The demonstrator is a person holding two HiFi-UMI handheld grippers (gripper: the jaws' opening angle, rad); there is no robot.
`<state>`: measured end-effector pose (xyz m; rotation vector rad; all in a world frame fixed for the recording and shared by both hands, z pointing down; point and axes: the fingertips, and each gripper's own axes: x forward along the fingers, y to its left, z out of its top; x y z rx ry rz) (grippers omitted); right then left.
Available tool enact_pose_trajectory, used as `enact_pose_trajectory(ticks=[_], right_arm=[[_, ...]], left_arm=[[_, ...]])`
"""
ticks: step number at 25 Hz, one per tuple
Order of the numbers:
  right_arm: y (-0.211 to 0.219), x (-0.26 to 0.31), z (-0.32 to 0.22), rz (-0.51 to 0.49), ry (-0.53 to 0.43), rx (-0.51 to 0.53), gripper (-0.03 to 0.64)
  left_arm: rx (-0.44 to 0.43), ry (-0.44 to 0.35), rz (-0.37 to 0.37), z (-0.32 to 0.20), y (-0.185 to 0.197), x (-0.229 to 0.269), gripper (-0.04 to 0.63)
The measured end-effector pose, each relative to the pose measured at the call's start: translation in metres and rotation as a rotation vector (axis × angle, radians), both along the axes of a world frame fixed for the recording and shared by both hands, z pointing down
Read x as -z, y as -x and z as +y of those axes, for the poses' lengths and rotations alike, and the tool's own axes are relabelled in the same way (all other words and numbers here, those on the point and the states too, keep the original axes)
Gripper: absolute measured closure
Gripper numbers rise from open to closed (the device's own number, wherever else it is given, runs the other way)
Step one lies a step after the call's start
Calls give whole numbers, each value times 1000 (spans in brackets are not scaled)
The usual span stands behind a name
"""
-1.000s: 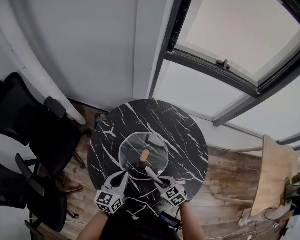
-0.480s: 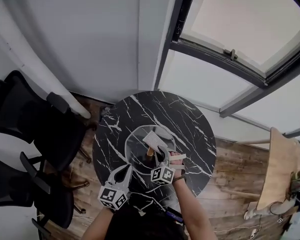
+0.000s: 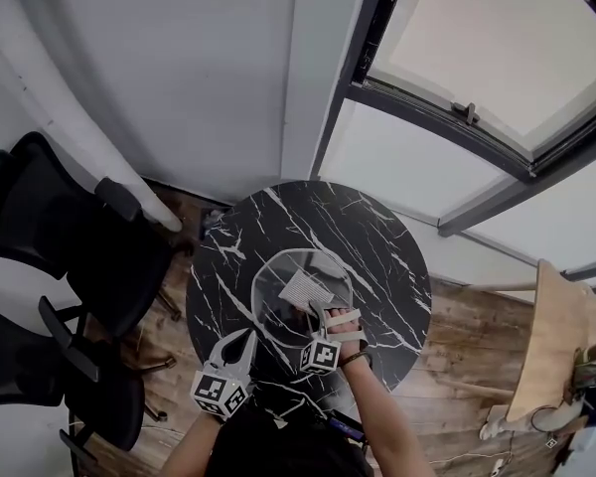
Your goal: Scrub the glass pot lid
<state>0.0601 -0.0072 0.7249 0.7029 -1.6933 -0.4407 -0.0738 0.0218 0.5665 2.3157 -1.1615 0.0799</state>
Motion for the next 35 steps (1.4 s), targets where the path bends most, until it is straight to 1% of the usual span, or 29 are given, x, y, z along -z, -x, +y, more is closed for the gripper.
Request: enact_pose_trajectory(ticks=[7,13,15,20,25,28,31,33,35], right_arm=[[9,-1,20,-58,118,-10,545],[13,-4,35,-85,191,-18,545],[14,-5,40,-111,211,-35,545],[17,-4,51,-213,267,-99,545],[27,4,64,-403,388,-196,546],[32,13,71,-491,452,-226,546],[40,18,86,-559,526,-248,545],[43,16,101,-580,580,-256,545],[43,16,111,-598,588,-250,545]], left_arm=[[-16,-4,13,1,-8,3,594],[-31,-11,17,2,-13,6,594],[-31,-11,19,1,-14,7,594],[-30,-15,21,2,-12,8,594],[-23,-16,34,2,-11,11,594],[-30,-21,36,1,-15,12,594],[-42,-23,34,2,-19,12,594],[-47,-19,35,3,-22,13,594],[-54,-18,34,3,-25,13,594]])
